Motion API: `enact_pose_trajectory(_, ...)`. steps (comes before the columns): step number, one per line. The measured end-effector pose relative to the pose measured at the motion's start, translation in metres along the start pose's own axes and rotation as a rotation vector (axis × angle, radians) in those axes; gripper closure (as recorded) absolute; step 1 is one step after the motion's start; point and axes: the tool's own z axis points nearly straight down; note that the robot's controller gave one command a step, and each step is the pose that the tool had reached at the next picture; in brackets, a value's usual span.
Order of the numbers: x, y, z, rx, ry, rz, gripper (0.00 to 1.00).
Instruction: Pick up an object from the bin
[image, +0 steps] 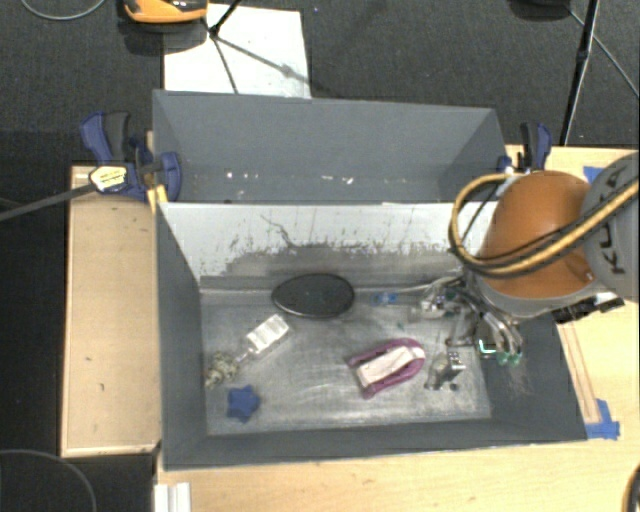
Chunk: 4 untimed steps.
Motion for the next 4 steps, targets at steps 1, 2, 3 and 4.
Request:
enact_pose_trajectory(1,-0.016,0.03,0.081,0.002,-0.012,-0.314,0.0)
enact_pose_trajectory(2,-0.009,0.03,0.053,0.002,-0.011,-0.402,0.0)
enact_pose_trajectory(3,-0.012,0.035,0.052,0.001,-0.014,-0.353,0.0)
enact_pose_trajectory(4,-0.022,0.03,0.082,0.001,-0.013,-0.341,0.0)
